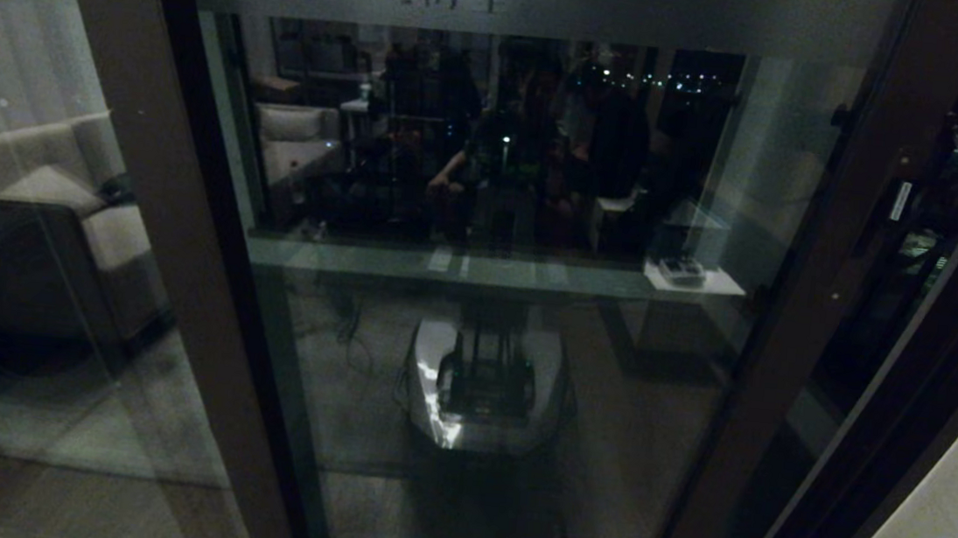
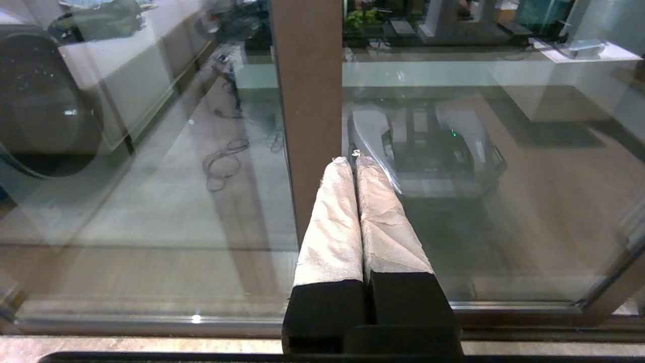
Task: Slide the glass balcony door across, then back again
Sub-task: Open the slid door
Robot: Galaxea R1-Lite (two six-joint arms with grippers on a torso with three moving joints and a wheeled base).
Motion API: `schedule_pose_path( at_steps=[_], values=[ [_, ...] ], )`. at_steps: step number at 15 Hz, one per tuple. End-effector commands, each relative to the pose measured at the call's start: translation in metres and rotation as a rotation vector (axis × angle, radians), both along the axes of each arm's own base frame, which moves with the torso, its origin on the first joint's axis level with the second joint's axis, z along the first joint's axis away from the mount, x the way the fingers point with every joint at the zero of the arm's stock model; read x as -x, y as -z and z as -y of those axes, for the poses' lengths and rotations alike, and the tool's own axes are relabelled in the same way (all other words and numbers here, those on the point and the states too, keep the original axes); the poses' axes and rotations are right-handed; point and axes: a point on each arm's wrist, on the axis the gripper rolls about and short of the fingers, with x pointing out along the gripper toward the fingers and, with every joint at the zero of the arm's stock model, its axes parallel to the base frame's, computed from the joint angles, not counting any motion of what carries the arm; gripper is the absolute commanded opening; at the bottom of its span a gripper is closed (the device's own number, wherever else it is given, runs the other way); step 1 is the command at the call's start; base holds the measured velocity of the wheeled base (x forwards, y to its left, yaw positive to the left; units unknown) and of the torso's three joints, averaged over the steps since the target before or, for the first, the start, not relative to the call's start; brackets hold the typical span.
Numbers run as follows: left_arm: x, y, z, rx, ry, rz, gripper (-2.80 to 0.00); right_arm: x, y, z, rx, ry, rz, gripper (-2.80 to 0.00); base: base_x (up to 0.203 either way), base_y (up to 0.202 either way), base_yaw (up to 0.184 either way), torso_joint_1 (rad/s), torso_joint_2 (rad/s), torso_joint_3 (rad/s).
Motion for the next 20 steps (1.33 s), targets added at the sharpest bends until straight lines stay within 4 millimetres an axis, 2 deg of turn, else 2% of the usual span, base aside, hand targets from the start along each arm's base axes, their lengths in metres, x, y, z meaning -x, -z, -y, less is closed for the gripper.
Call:
schedule_pose_path(
  at_steps=[1, 8, 10, 14, 20],
  values=[
    [0.000, 0.000, 0.000, 0.000, 0.000, 0.000, -2.80, 0.000, 0.000, -0.001, -0.001, -0.003, 0.001, -2.80, 0.000, 0.000, 0.000, 0.000, 0.00, 0.000],
    [0.000, 0.000, 0.000, 0.000, 0.000, 0.000, -2.80, 0.004, 0.001, -0.006, -0.045, -0.005, -0.015, -2.80, 0.000, 0.000, 0.000, 0.000, 0.00, 0.000],
    [0.000, 0.000, 0.000, 0.000, 0.000, 0.000, -2.80, 0.007, -0.004, -0.013, -0.081, -0.011, -0.008, -2.80, 0.000, 0.000, 0.000, 0.000, 0.00, 0.000],
    [0.000, 0.000, 0.000, 0.000, 0.000, 0.000, -2.80, 0.011, -0.003, -0.020, -0.101, -0.026, -0.020, -2.80, 0.000, 0.000, 0.000, 0.000, 0.00, 0.000],
    [0.000, 0.000, 0.000, 0.000, 0.000, 0.000, -2.80, 0.031, -0.011, -0.023, -0.119, -0.065, -0.027, -2.80, 0.000, 0.000, 0.000, 0.000, 0.00, 0.000]
  ],
)
